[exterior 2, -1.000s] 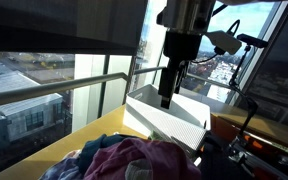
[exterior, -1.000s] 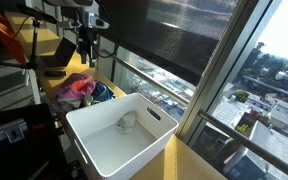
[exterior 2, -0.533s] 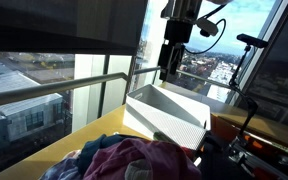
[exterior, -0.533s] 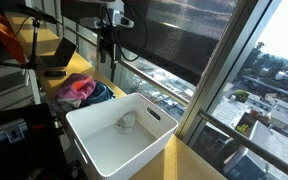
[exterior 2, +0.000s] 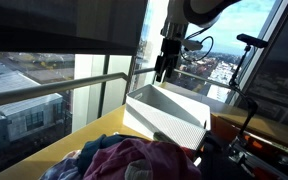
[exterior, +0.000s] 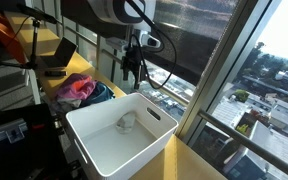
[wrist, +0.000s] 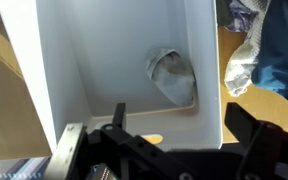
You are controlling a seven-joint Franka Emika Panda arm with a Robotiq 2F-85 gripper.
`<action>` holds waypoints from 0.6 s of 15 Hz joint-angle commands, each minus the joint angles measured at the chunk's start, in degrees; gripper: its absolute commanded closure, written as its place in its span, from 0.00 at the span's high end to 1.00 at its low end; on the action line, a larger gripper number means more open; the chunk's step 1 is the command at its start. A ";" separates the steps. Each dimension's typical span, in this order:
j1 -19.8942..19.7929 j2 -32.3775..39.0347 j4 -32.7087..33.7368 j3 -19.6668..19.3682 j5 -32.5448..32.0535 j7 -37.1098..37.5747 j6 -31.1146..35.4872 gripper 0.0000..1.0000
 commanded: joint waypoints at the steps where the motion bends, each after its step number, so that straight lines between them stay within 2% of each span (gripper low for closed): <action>1: -1.00 5.15 0.37 -0.84 1.55 -2.08 5.64 1.00; 9: -2.98 14.29 -0.69 -0.69 5.02 -4.94 15.80 1.00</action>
